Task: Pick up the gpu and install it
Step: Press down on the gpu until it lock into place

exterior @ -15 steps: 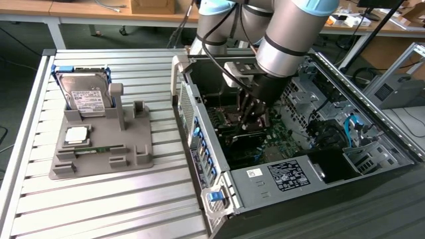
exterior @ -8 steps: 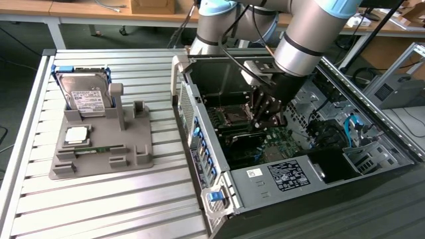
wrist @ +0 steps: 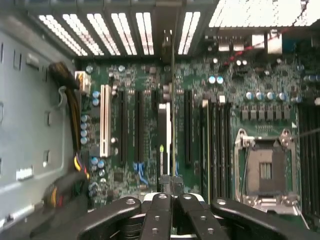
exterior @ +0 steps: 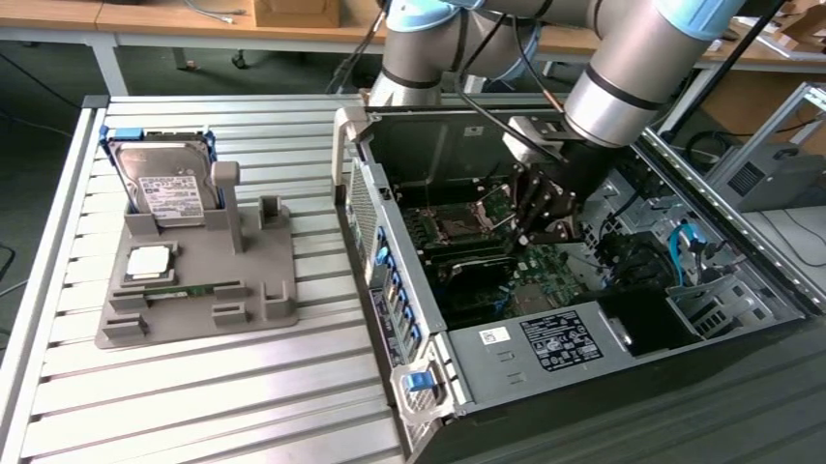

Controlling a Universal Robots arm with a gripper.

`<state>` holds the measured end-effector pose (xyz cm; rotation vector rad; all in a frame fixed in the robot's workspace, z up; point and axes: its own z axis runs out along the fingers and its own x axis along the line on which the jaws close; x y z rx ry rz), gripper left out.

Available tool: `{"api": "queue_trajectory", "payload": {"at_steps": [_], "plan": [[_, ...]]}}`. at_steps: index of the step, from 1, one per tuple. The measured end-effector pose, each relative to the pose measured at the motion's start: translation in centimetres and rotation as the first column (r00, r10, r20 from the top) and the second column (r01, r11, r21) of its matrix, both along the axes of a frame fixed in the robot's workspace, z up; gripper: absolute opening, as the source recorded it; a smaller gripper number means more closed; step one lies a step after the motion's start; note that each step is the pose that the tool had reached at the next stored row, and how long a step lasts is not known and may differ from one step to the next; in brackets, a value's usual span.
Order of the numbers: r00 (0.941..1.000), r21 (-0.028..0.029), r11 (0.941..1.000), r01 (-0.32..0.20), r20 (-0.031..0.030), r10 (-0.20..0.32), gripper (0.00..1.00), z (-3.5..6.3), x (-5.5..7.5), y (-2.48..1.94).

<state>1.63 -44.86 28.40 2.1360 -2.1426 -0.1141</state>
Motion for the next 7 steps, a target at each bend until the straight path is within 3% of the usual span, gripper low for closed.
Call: {"api": "queue_trajectory", "payload": {"at_steps": [7], "plan": [[1.0000,0.0001,1.0000,0.000,-0.0010,0.000,0.11,0.00,0.21,0.00]]}}
